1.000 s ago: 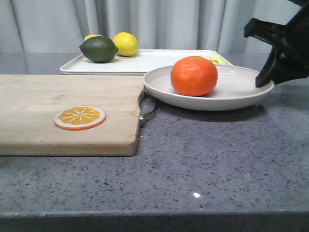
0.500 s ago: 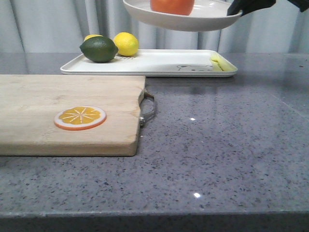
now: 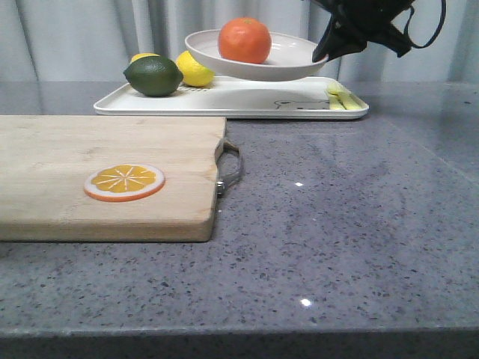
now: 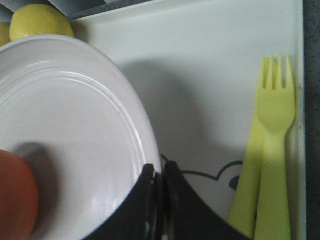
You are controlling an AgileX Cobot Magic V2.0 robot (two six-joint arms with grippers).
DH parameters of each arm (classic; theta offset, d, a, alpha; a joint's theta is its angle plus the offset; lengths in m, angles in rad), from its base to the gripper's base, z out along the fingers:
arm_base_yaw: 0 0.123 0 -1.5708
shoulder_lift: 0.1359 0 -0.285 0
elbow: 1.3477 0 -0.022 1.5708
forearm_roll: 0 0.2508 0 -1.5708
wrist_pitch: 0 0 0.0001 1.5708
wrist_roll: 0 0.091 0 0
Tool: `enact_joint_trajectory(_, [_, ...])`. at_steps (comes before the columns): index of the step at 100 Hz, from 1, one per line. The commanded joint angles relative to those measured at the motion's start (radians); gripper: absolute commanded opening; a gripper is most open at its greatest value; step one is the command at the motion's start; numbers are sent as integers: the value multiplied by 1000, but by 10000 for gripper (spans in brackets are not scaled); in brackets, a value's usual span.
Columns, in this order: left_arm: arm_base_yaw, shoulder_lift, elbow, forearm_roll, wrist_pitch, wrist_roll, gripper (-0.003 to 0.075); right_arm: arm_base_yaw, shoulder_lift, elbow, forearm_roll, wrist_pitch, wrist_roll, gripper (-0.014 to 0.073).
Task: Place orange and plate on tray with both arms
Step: 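Lift the plate with the right gripper and lower it onto the tray, then open the right gripper and withdraw it upward from the plate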
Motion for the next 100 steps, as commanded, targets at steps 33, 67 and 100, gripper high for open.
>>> enact_joint_trajectory(33, [3, -7, -26, -12, -38, -7, 638, -3, 18, -55, 64, -129, -3, -92])
enact_joint_trajectory(67, [3, -7, -26, -12, -37, -7, 638, -3, 23, -55, 63, -134, -4, -92])
enact_joint_trajectory(100, [3, -7, -26, -12, -35, -7, 638, -3, 39, -55, 63, -126, -4, -92])
